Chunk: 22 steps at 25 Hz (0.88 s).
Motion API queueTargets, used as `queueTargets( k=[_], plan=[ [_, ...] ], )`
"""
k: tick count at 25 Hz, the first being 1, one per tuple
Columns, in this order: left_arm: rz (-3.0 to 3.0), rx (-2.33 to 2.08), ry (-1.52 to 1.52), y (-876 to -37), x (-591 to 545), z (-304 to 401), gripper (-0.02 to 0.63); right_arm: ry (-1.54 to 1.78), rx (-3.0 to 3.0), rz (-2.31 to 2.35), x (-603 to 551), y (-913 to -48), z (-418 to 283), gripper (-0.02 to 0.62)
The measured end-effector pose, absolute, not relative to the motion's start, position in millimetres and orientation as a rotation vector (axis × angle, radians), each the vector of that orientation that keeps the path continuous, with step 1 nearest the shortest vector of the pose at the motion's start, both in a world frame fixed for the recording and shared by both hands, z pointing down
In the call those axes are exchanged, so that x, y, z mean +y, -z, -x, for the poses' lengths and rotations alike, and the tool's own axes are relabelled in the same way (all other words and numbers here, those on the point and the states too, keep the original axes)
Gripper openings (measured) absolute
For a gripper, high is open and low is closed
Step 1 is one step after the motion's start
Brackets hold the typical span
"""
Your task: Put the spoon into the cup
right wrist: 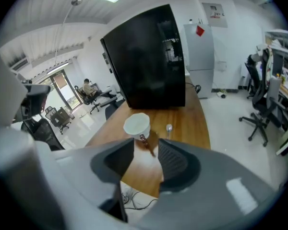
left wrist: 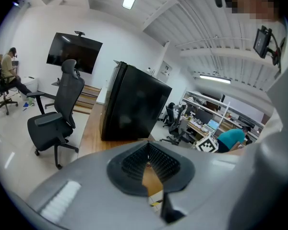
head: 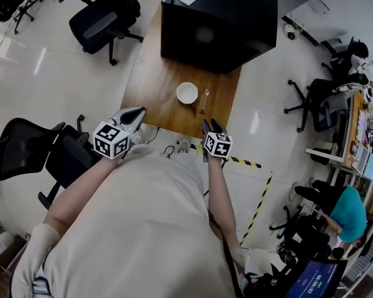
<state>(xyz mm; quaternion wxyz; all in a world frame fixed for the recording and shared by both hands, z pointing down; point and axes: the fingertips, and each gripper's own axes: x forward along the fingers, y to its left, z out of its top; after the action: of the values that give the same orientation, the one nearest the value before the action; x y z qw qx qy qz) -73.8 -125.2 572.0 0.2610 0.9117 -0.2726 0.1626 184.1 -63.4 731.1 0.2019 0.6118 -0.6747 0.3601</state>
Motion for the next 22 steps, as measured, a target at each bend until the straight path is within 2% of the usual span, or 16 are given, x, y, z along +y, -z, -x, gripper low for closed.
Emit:
queueTargets(
  k=[12, 22],
  plan=[
    [-2.442, -0.819, -0.475, -570.5, -126.9, 82.0, 0.005, -1.018, -1.722, -1.553, -86.5, -833.2, -197.4, 0.166],
    [-2.429, -0.849, -0.480, -568.0, -138.2, 77.4, 0.005, -1.058, -1.630, -1.554, -94.7, -863.8, -205.3, 0.166]
  ],
)
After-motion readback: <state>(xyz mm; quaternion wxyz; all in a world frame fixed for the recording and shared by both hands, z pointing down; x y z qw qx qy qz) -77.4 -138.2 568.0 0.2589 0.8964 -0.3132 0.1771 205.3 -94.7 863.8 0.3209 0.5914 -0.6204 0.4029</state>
